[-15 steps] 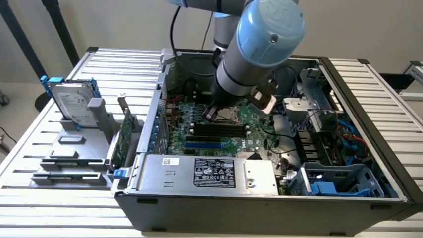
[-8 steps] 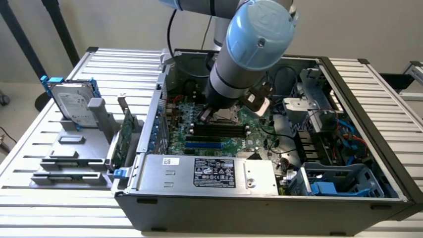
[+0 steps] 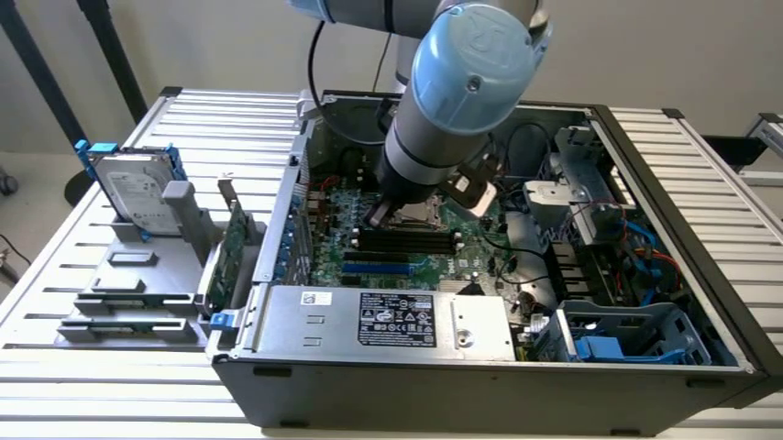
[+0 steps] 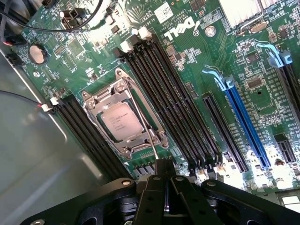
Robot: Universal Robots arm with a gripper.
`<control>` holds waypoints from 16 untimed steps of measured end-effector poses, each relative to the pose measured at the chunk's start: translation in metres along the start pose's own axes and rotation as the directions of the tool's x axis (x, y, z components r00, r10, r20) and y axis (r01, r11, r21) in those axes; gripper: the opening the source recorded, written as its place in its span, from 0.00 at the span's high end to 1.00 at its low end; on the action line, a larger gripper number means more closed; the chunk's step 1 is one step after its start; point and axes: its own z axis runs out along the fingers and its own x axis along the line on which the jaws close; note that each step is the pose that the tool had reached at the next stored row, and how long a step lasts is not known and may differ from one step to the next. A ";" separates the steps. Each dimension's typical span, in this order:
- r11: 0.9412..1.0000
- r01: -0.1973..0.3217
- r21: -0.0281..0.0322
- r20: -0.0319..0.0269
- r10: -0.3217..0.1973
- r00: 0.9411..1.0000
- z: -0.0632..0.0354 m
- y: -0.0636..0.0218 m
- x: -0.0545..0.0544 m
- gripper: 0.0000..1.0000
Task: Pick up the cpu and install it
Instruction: 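Install the first cpu locking lever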
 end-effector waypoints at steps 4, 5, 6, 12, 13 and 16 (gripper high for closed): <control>1.000 0.002 -0.003 -0.002 -0.002 1.000 0.0019 0.0008 -0.001 0.89; 1.000 0.002 -0.004 -0.002 -0.002 1.000 0.0027 0.0012 -0.001 0.89; 1.000 0.003 -0.005 -0.003 -0.003 1.000 0.0036 0.0016 -0.001 0.89; 1.000 0.004 -0.007 -0.004 -0.004 1.000 0.0111 0.0021 -0.005 0.89; 1.000 0.004 -0.007 -0.004 -0.004 1.000 0.0120 0.0019 -0.005 0.89; 1.000 0.004 -0.007 -0.004 -0.004 1.000 0.0146 0.0004 -0.005 0.89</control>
